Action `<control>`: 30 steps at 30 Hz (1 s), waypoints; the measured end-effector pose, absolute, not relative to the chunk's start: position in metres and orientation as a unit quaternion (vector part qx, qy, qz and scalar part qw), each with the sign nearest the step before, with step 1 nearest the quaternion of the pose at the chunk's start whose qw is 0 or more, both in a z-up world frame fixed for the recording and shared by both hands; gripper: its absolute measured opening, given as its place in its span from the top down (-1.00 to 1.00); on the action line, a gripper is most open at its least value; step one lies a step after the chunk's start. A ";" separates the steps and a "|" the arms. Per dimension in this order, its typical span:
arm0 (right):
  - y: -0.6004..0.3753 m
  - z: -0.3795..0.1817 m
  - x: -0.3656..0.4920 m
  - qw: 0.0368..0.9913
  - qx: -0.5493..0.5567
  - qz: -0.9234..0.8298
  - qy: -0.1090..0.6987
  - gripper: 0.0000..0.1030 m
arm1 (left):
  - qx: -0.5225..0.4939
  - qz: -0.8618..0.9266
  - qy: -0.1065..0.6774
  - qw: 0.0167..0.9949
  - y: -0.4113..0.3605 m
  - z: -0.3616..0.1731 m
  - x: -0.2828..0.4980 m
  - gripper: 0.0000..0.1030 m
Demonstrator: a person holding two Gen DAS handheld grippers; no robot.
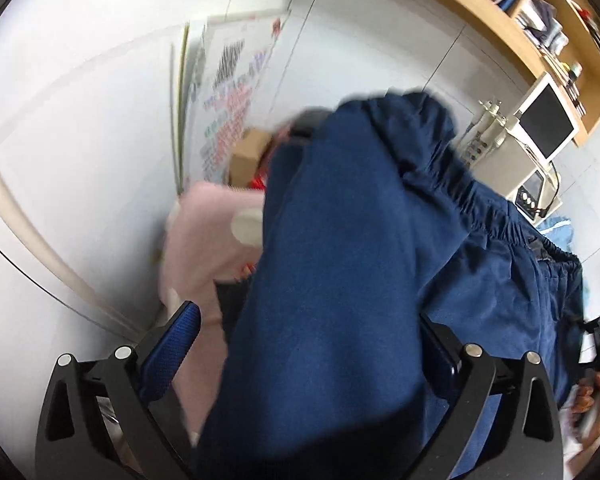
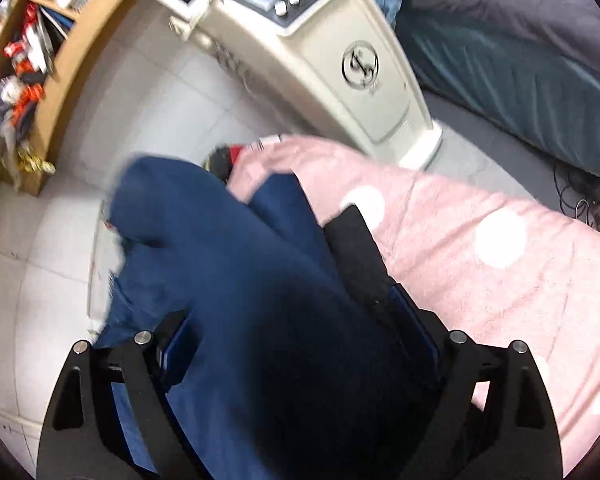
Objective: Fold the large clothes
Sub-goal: 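Lay the folded jacket on the pink sheet and open both tools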
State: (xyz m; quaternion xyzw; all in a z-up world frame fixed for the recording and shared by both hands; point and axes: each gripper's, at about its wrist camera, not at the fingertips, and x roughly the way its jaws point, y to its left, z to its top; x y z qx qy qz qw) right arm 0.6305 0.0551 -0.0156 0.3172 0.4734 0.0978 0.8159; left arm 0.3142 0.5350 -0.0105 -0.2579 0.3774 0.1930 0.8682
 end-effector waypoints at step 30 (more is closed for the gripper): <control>0.166 0.042 0.420 0.858 -0.018 0.158 0.488 -0.84 | -0.064 0.162 0.441 0.880 0.348 0.041 0.259 -0.88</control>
